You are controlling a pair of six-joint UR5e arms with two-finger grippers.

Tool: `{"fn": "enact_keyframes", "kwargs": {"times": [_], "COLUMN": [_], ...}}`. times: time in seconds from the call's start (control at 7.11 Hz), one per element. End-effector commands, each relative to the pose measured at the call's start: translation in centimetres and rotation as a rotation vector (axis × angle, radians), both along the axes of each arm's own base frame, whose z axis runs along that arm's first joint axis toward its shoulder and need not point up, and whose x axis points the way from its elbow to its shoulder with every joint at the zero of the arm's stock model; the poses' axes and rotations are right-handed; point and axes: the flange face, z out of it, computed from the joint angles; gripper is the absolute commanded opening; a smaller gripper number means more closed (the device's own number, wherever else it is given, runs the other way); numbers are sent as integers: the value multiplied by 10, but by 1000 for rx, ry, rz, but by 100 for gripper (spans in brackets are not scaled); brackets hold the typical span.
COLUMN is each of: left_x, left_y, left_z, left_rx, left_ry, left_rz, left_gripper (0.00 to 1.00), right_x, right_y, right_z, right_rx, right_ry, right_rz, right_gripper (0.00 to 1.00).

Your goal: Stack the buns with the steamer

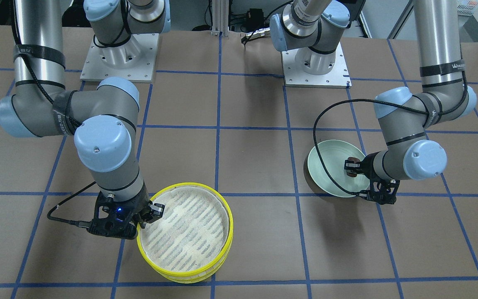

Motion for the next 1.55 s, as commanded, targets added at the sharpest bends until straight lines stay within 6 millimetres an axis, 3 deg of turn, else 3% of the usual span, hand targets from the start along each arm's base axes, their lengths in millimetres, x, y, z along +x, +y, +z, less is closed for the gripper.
{"fn": "enact_keyframes", "kwargs": {"times": [0.0, 0.14, 0.28, 0.42, 0.7, 0.84, 0.99, 1.13, 1.41], "left_x": [-1, -5, -17, -29, -85, -115, -151, -180, -208], "left_y": [-27, -37, -43, -47, -64, -66, -67, -72, -82], "left_z": [35, 53, 71, 94, 150, 170, 196, 206, 205], "left_rx": [-103, -152, -195, -239, -332, -361, -423, -477, -449], "left_ry": [41, 42, 69, 47, 79, 73, 88, 154, 382], "left_rz": [63, 54, 71, 190, 396, 451, 518, 587, 643], "left_gripper": [0, 0, 0, 0, 0, 0, 0, 0, 0], "right_x": [0, 0, -1, -1, -1, -3, -7, -14, -21], "right_y": [3, 3, 3, 3, 5, 8, 20, 42, 116], "right_z": [-5, -6, -5, -5, 7, 29, 64, 101, 181], "right_rx": [10, 11, 9, 6, -11, -35, -55, -19, 69], "right_ry": [-1, -2, -2, -1, -6, -6, -2, -1, -4], "right_rz": [-4, -13, -15, -16, -33, -21, 14, 42, 48], "right_gripper": [6, 7, 18, 42, 100, 100, 100, 100, 100]}}
